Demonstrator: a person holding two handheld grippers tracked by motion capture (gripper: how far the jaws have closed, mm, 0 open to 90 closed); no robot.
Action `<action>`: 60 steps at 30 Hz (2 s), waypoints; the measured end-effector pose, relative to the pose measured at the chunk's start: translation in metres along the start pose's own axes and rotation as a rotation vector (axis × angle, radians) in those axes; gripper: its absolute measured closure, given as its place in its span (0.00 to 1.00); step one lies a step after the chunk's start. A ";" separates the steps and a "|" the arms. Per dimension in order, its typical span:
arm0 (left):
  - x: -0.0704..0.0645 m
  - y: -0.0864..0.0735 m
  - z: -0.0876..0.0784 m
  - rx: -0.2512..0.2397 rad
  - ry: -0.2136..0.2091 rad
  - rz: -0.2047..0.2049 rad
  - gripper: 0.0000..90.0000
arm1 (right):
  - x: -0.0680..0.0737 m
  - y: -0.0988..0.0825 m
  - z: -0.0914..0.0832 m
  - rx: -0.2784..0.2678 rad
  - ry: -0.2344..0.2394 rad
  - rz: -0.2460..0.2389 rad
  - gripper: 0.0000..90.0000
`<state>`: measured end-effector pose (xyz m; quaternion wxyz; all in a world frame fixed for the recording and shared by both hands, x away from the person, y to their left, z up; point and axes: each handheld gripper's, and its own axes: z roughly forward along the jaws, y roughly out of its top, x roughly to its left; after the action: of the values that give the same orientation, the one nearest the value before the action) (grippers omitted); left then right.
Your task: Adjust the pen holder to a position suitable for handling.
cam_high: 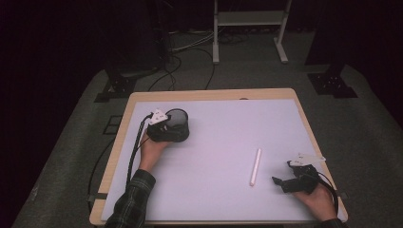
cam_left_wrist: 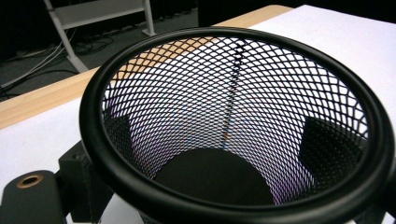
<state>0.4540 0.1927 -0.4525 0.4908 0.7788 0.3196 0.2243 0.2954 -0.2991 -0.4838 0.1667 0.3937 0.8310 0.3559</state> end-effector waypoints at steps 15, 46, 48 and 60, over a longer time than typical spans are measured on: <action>-0.016 0.009 -0.010 0.034 -0.084 0.032 0.10 | 0.000 0.000 0.000 0.000 0.000 0.000 0.10; -0.054 0.009 -0.038 0.041 -0.160 0.062 0.10 | 0.000 0.000 0.000 0.001 0.000 0.000 0.10; -0.058 0.008 -0.040 0.033 -0.167 0.067 0.10 | 0.000 0.000 0.000 0.001 0.000 0.000 0.10; -0.078 0.006 -0.041 0.038 -0.222 0.080 0.10 | 0.000 0.000 0.000 0.001 -0.001 -0.001 0.10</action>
<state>0.3737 0.1604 -0.4325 0.4988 0.8203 0.2361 0.1501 0.2954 -0.2992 -0.4837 0.1670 0.3933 0.8314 0.3553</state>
